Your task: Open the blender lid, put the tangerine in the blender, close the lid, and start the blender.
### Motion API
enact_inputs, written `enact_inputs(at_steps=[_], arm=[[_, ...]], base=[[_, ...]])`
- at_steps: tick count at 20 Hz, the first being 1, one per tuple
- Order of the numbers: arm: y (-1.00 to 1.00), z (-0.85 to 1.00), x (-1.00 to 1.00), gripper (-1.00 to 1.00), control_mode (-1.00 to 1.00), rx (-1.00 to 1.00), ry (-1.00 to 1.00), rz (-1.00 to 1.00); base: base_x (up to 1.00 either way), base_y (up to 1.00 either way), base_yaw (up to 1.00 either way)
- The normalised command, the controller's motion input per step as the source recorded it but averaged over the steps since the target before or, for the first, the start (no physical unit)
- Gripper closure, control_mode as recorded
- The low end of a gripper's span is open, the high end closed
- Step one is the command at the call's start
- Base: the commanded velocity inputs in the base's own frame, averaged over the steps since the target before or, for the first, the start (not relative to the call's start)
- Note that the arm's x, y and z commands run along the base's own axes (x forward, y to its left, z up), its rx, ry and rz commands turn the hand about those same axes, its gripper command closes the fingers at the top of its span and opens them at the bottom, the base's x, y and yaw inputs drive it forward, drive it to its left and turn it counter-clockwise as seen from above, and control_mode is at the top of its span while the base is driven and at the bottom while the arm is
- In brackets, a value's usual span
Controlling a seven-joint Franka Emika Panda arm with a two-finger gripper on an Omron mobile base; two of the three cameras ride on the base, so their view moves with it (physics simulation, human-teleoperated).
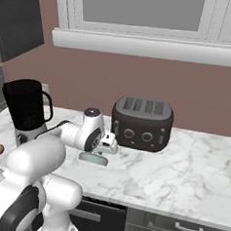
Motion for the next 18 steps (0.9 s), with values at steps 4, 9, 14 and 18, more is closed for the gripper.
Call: enact_inputs(at_steps=[4, 9, 14, 18], arm=[[0.07, -0.62, -0.68, 1.00, -1.00, 0.00, -0.40, 0.00], [0.25, -0.59, -0.54, -1.00, -1.00, 0.00, -0.40, 0.00], [0.27, -0.21, -0.04, -1.00, -1.00, 0.00, -0.13, 0.00], [0.06, -0.03, 0.15, -1.00, -1.00, 0.00, 0.03, 0.00]], base=[[0.00, 0.00, 0.00], [0.00, 0.00, 0.00], [0.00, 0.00, 0.00], [0.00, 0.00, 0.00]])
